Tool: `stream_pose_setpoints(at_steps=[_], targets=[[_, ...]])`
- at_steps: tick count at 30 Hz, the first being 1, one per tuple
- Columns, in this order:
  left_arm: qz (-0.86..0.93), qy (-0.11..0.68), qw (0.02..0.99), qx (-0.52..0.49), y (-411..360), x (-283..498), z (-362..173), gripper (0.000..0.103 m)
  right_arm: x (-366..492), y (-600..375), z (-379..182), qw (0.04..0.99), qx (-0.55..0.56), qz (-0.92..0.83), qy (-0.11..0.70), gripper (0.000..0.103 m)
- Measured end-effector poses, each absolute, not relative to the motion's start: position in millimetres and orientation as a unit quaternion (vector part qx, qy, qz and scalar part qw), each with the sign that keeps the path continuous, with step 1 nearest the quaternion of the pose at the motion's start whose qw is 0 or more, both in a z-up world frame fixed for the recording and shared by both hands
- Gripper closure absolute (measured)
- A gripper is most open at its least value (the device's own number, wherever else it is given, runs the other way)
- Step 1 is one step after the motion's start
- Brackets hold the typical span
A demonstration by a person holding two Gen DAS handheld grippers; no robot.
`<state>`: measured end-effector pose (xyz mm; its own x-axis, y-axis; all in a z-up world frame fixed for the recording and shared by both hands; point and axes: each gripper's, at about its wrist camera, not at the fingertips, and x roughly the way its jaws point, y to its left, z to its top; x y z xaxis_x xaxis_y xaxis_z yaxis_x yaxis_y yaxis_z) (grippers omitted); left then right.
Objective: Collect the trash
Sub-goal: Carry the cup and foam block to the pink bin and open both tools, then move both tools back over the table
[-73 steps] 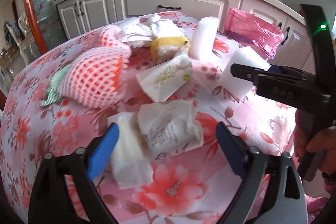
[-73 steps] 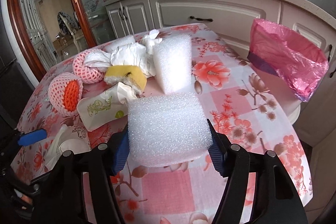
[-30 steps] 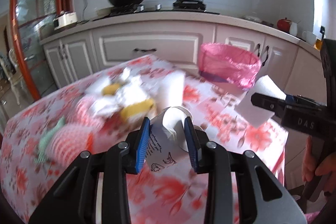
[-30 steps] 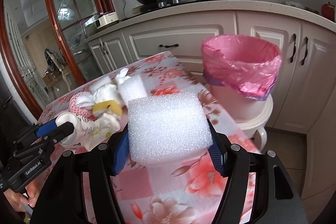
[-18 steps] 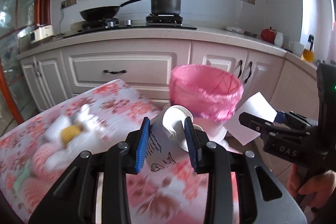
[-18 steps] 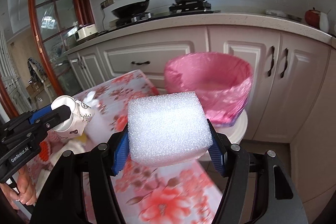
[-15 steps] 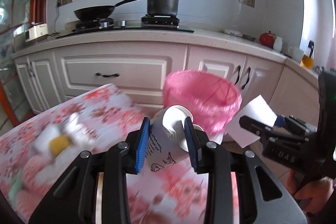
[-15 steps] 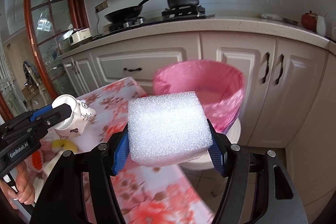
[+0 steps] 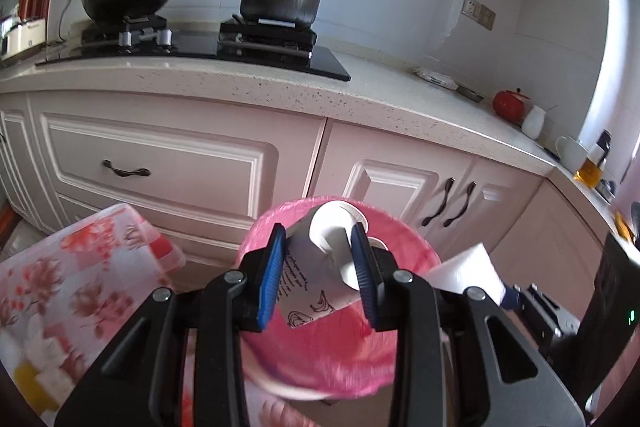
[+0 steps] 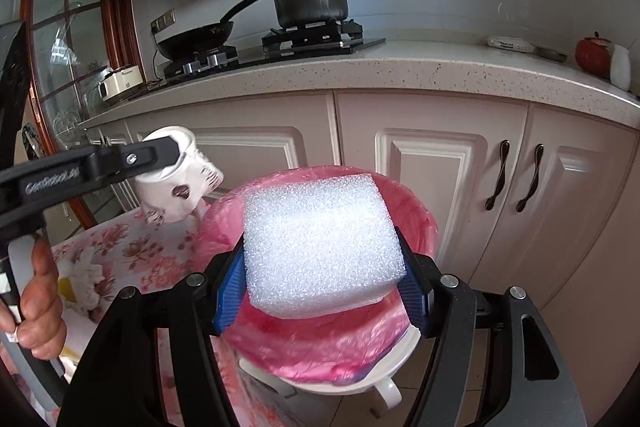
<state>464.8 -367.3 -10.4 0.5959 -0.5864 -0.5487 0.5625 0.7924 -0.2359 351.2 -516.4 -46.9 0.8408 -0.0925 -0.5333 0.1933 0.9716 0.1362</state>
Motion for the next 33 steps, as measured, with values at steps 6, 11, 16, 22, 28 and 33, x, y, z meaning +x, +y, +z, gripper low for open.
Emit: stream_pose_setpoints(at_steps=[6, 11, 16, 22, 28, 33], targets=[[-0.330, 0.345, 0.878, -0.039, -393, 498, -30, 0.069, 367, -521, -62, 0.954, 0.087, -0.064, 0.279, 0.025], [-0.319, 0.325, 0.890, -0.026, -380, 492, -27, 0.050, 354, -522, -61, 0.957, 0.088, -0.067, 0.270, 0.023], [-0.277, 0.283, 0.918, -0.016, -331, 459, -7, 0.026, 318, -513, -41, 0.961, 0.098, -0.068, 0.249, 0.023], [-0.222, 0.243, 0.944, 0.023, -254, 382, 12, 0.012, 262, -471, -14, 0.968, 0.095, -0.043, 0.226, 0.020], [-0.183, 0.231, 0.955, 0.030, -160, 307, 15, 0.007, 211, -408, -1, 0.974, 0.092, 0.003, 0.209, 0.018], [-0.128, 0.239, 0.962, 0.012, -80, 259, 2, 0.007, 194, -351, -10, 0.969, 0.084, 0.049, 0.228, 0.018]])
